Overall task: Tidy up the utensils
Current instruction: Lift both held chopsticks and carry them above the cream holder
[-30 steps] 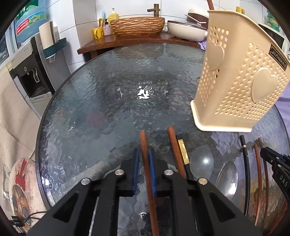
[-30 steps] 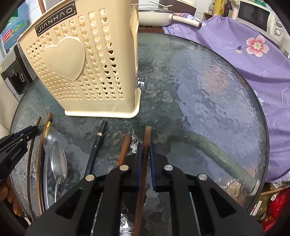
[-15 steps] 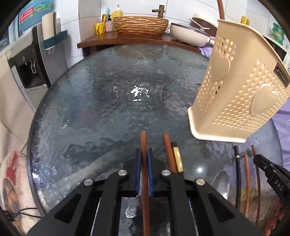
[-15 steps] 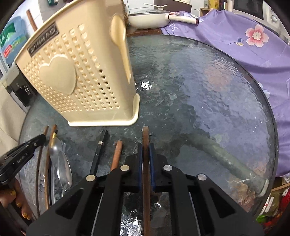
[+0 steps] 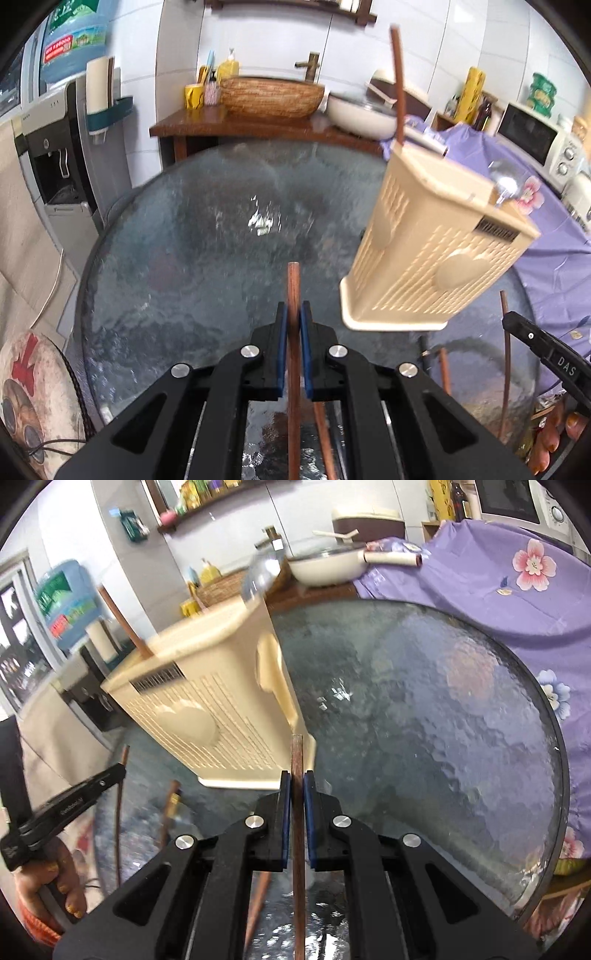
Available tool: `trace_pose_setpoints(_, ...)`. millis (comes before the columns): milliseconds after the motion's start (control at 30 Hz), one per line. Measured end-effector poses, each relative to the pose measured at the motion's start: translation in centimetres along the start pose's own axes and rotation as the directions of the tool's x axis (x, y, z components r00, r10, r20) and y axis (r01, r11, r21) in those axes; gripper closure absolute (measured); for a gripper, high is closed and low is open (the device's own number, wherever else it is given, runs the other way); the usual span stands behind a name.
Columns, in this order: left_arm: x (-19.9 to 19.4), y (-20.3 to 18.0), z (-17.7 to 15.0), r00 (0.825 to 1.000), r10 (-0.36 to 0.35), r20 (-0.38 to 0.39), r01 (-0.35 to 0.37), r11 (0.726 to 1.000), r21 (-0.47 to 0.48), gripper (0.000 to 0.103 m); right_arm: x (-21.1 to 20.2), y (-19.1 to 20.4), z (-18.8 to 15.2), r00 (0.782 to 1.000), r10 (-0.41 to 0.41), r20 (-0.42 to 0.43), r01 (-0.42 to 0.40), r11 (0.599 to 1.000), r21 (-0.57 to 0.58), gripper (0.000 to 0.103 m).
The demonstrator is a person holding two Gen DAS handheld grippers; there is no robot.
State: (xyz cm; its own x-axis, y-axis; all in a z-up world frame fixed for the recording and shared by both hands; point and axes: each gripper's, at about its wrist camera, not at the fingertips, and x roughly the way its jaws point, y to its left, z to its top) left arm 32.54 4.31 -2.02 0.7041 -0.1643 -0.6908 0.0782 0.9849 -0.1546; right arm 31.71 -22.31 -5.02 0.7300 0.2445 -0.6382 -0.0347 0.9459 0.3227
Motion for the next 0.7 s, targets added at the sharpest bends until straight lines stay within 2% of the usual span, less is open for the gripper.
trace_pose_setpoints(300, -4.3, -0.6, 2.2, 0.993, -0.059, 0.099, 0.057, 0.998, 0.016, 0.096, -4.8, 1.9, 1.3, 0.993, 0.048, 0.103, -0.042, 0.997, -0.065, 0.095)
trace_pose_setpoints(433, -6.0, -0.3, 2.2, 0.989, -0.08, 0.123, 0.078, 0.997, 0.022, 0.096, -7.2, 2.5, 1.2, 0.989, 0.081, 0.126, -0.068, 0.992, -0.104, 0.095)
trace_pose_setpoints(700, -9.0, 0.1, 1.9, 0.98, -0.098, 0.175, 0.093, 0.995, 0.038, 0.096, -11.6, 3.9, 1.7, 0.975, 0.111, 0.194, -0.071, 0.976, -0.204, 0.095)
